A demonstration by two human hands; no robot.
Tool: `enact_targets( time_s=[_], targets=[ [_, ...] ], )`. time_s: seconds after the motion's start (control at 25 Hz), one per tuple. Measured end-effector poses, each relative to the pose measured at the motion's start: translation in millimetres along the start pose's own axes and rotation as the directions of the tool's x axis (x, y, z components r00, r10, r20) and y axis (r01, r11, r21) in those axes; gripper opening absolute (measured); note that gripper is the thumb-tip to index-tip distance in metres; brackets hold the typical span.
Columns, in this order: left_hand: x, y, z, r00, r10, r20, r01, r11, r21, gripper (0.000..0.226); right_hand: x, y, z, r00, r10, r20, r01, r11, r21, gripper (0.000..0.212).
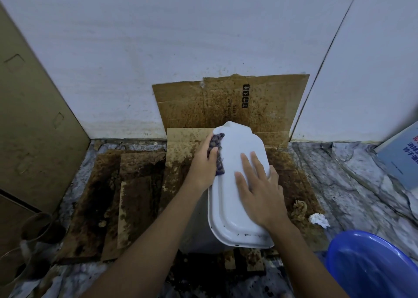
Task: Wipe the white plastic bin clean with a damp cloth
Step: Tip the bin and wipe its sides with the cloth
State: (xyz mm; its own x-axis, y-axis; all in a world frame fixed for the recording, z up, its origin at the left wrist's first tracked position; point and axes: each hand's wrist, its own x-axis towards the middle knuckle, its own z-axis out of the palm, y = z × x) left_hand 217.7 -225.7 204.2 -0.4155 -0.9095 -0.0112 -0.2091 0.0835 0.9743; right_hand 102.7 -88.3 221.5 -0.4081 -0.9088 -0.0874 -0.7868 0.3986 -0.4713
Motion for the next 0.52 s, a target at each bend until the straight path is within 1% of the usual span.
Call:
enact_targets(
  time_s=[0.08, 0.32, 0.44, 0.52],
  targets=[
    [-31.4, -2.1, 0.7, 1.0, -0.005, 0.006, 0.005, 1.0, 0.02, 0.051, -0.1, 0.8, 0.2, 1.0, 0.001, -0.001, -0.001, 1.0, 0.001, 0.063],
    [-120.3, 3.0, 10.7, 0.998, -0.054, 0.031, 0.055, 0.998, -0.015, 0.052, -1.6, 8.4, -1.2, 1.0, -0.01, -0.008, 0.01, 1.0, 0.026, 0.061],
    [-144.8, -1.2, 15.2, 0.998, -0.058, 0.018, 0.058, 0.998, -0.001, 0.053, -2.7, 8.5, -1.7, 1.0, -0.011, -0.007, 0.011, 1.0, 0.022, 0.061],
    [-144.2, -3.4, 13.9, 0.998, -0.065, 0.008, 0.065, 0.998, 0.002, 0.052, -2.1, 7.4, -0.6, 1.0, -0.013, -0.009, 0.014, 1.0, 0.018, 0.061]
  ],
)
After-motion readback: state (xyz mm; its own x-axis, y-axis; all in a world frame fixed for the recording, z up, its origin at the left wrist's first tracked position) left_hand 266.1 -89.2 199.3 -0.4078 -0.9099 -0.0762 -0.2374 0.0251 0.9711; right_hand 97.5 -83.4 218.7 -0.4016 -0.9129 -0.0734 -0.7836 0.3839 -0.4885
